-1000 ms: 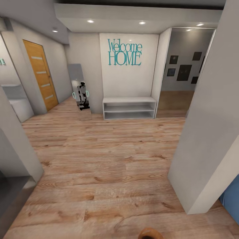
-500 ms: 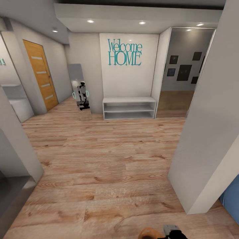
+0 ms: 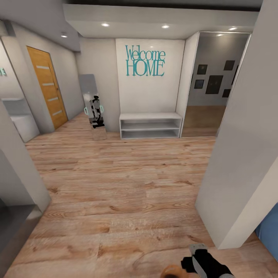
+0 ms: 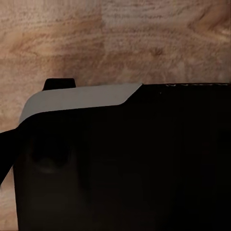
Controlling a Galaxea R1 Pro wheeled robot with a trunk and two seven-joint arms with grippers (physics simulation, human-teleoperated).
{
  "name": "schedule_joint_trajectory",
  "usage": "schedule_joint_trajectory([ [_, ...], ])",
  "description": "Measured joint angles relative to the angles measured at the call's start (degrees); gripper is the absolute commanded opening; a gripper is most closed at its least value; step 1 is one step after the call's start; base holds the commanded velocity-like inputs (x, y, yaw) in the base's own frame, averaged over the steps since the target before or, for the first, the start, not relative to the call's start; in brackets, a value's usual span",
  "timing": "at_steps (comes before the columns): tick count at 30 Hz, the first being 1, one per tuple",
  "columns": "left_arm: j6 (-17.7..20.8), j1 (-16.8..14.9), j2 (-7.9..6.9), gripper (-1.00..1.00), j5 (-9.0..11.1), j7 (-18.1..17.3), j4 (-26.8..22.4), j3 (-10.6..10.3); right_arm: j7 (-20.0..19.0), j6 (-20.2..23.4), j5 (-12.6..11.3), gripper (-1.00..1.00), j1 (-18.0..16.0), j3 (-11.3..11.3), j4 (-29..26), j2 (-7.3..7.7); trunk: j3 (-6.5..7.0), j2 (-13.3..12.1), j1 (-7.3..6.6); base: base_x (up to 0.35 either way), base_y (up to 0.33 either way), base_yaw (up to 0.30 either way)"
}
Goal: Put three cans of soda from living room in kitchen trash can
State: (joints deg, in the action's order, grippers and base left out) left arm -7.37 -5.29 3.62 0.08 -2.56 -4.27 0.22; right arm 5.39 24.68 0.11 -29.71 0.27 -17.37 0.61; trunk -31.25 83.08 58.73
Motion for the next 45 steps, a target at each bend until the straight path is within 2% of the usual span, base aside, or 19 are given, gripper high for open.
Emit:
schedule_joint_trajectory([
  [3,-0.01,-0.06,-0.06,1.00,0.06,0.00,-0.16,-0.02,1.13,-0.29,-0.07,1.00,-0.60,-0.07,0.12,0.31,0.00,0.00,0.00,0.000,0.000,0.000],
  [8,-0.01,-0.14,0.04,1.00,0.09,0.01,-0.28,0.03,1.75,-0.58,-0.46,1.00,-0.90,-0.30,0.21,1.91,0.00,0.00,0.00,0.000,0.000,0.000],
  [13,-0.01,-0.14,0.02,1.00,0.09,-0.06,-0.30,0.03,1.87,-1.44,-0.59,1.00,-0.95,-0.21,0.39,2.53,0.00,0.00,0.00,0.000,0.000,0.000],
  [21,-0.01,-0.11,-0.01,1.00,0.10,-0.01,-0.30,-0.03,1.86,-3.64,-0.69,1.00,-0.96,-0.11,1.95,2.62,0.00,0.00,0.00,0.000,0.000,0.000],
  [45,-0.01,-0.13,0.07,1.00,0.10,-0.01,-0.30,0.05,1.73,-3.94,-0.73,1.00,-0.79,-0.01,2.25,2.03,-0.11,0.00,0.00,0.000,0.000,0.000],
])
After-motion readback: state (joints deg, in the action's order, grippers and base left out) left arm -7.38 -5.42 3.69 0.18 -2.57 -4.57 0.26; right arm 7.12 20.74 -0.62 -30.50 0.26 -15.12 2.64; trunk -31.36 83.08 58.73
